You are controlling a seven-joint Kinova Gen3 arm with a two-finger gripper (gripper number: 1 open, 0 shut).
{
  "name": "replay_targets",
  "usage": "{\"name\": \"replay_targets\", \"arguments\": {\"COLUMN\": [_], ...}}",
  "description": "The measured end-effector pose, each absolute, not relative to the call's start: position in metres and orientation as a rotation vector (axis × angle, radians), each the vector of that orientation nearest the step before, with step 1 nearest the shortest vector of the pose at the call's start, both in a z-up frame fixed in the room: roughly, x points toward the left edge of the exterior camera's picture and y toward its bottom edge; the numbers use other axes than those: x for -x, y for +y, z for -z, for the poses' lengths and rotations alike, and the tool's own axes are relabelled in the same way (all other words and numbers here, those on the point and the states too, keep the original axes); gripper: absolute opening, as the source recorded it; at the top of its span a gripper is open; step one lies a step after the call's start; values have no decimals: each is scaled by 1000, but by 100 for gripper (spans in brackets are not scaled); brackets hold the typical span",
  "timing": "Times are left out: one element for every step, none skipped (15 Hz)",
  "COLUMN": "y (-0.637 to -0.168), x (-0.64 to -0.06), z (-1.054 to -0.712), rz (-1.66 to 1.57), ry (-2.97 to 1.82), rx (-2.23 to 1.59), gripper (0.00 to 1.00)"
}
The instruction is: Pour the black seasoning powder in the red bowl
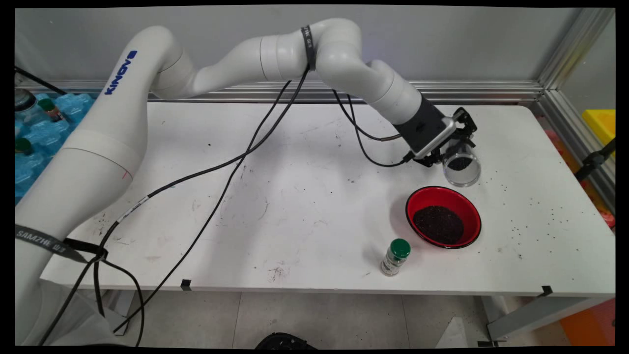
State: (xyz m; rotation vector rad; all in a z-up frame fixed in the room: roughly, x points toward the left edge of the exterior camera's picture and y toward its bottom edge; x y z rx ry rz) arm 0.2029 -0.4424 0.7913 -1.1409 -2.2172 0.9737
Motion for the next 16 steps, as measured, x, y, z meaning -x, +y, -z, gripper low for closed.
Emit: {"name": "replay_targets", "arguments": {"y": [-441, -440, -439, -438, -438, -437, -436, -436, -435, -434, -433, -432, -431, -431, -430, -429], "x": [-202, -201, -200, -199, -198, -198, -197, -197, -196, -195, -195, -194, -193, -193, -192, -192], "z": [-790, -788, -787, -786, -785, -784, -784, -783, -783, -782, -782, -782, -782, -782, -782, -782], "rz": [-993, -1015, -1037, -1056, -1069, -1087, -1100, -1117, -1129, -1147, -1168, -1189, -1207, -1218, -1235, -1246], "ry": [-2210, -2201, -2193, -2186, -2181, -2173, -2167, -2159, -2152, -2143, -2130, -2118, -2107, -2099, -2088, -2080], "rx": [1175, 1213, 1249, 1279, 1299, 1327, 1348, 1375, 1395, 1422, 1454, 1484, 1508, 1523, 1545, 1559], "gripper": [0, 0, 0, 0, 0, 0, 0, 0, 0, 0, 0, 0, 0, 0, 0, 0]}}
